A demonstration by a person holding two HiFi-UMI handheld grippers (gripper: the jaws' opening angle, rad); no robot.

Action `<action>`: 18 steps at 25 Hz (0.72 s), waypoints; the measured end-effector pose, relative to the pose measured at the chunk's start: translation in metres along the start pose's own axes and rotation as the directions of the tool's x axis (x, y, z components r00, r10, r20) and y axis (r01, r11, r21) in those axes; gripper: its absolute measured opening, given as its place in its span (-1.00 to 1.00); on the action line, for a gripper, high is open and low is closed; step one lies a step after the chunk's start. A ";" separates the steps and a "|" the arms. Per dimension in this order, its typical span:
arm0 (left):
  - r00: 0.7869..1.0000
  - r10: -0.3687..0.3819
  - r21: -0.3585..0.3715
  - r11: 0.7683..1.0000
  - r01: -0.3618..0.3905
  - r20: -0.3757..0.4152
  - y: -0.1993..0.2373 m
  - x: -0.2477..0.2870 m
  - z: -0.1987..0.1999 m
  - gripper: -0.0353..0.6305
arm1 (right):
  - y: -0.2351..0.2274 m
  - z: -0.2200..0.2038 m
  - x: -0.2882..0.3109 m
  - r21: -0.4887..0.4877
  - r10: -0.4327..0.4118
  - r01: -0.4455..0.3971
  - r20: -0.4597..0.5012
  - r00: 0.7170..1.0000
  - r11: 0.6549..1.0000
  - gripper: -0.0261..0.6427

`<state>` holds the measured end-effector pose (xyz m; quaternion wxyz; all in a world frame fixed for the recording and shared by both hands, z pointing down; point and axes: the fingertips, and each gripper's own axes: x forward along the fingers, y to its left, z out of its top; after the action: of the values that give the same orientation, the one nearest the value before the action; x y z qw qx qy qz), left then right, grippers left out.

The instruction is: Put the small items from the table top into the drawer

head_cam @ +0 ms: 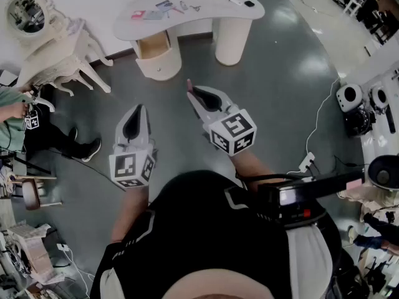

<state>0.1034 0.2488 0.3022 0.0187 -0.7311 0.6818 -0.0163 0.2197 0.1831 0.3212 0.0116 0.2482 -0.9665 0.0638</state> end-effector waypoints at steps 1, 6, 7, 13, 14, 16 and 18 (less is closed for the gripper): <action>1.000 0.005 -0.006 1.000 -0.005 -0.001 -0.002 -0.001 -0.001 -0.89 | 0.000 -0.002 -0.001 -0.001 0.002 -0.002 -0.009 1.000 1.000 -0.78; 1.000 0.018 -0.026 0.999 -0.019 -0.016 -0.006 -0.006 -0.008 -0.89 | -0.002 -0.005 -0.007 -0.003 0.009 -0.009 -0.024 1.000 1.000 -0.78; 1.000 0.017 -0.025 1.000 -0.018 -0.017 -0.007 -0.006 -0.008 -0.89 | -0.002 -0.005 -0.008 -0.003 0.007 -0.007 -0.023 1.000 1.000 -0.78; 1.000 0.015 -0.028 0.999 -0.015 -0.017 -0.004 -0.010 -0.008 -0.89 | 0.001 -0.001 -0.007 0.000 -0.001 0.001 -0.007 1.000 1.000 -0.78; 1.000 0.015 -0.030 0.999 -0.016 -0.017 -0.004 -0.011 -0.009 -0.89 | 0.001 0.000 -0.007 0.000 -0.009 0.009 -0.001 1.000 1.000 -0.78; 1.000 0.017 -0.034 0.999 -0.017 -0.019 -0.003 -0.013 -0.011 -0.89 | 0.001 0.000 -0.008 -0.002 -0.020 0.020 0.002 1.000 1.000 -0.78; 1.000 0.015 -0.037 0.999 -0.016 -0.020 -0.003 -0.016 -0.012 -0.89 | 0.004 -0.001 -0.008 -0.001 -0.020 0.020 -0.001 1.000 1.000 -0.78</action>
<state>0.1045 0.2652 0.3139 -0.0013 -0.7259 0.6877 -0.0106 0.2246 0.1901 0.3209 0.0127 0.2577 -0.9641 0.0633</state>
